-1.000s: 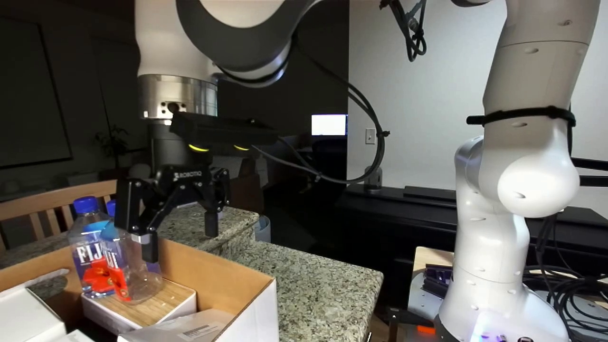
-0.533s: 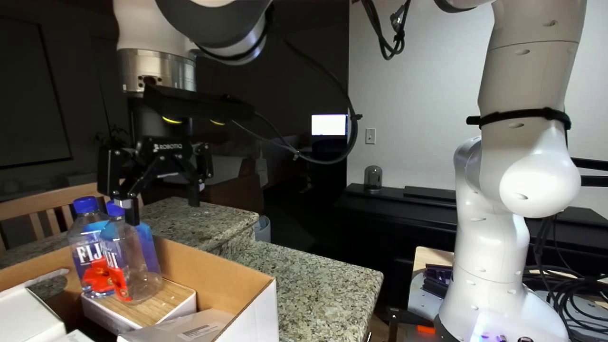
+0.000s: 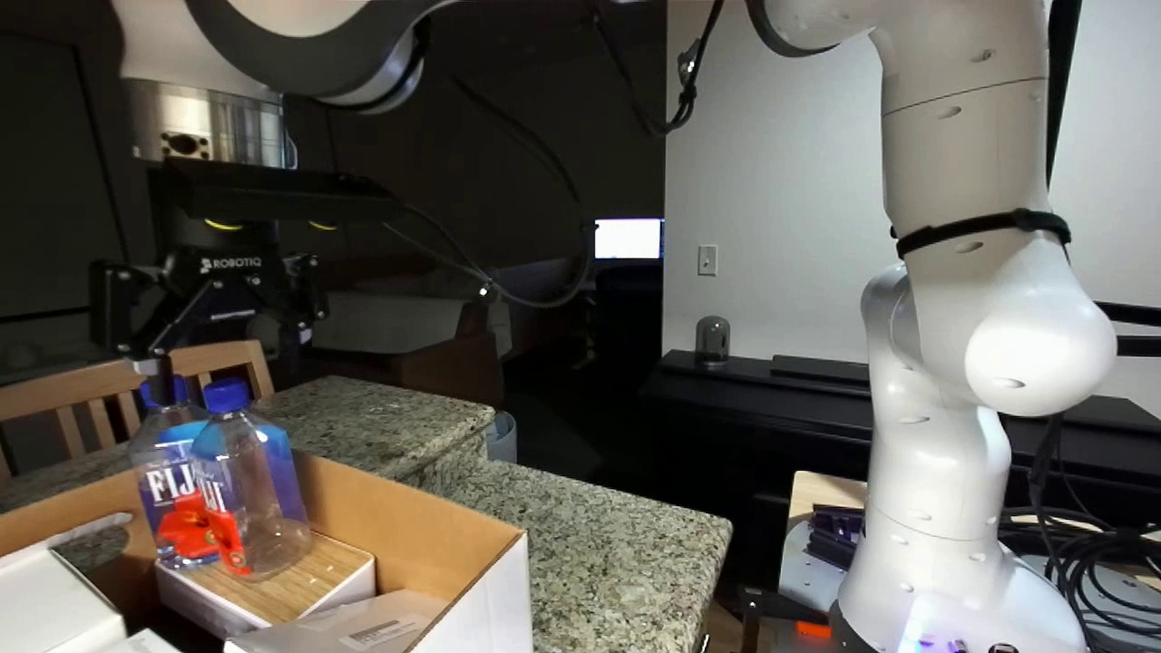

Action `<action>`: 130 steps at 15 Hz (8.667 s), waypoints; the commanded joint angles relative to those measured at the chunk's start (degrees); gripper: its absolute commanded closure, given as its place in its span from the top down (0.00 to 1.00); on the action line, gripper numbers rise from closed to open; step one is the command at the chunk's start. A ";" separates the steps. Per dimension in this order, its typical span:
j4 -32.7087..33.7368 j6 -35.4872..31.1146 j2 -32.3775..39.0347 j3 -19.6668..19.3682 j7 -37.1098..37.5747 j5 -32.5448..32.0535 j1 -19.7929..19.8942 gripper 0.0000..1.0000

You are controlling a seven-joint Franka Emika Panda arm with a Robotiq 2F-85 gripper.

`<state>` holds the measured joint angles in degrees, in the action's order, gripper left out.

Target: Put the bottles on the counter-top

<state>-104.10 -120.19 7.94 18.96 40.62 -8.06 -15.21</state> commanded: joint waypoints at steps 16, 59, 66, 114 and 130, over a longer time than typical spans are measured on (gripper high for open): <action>18.04 15.44 12.60 -7.33 2.63 -0.08 -7.96 0.54; -13.52 4.77 -14.59 -10.27 10.37 5.84 2.32 0.15; -30.02 -10.59 -15.65 -9.33 23.42 -2.41 5.22 0.15; -36.80 -19.20 -19.41 -12.11 -2.15 33.16 5.77 1.00; 15.12 7.37 7.60 -0.62 13.90 -11.62 -3.00 1.00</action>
<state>-96.99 -113.17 7.20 20.24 53.80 -16.01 -14.87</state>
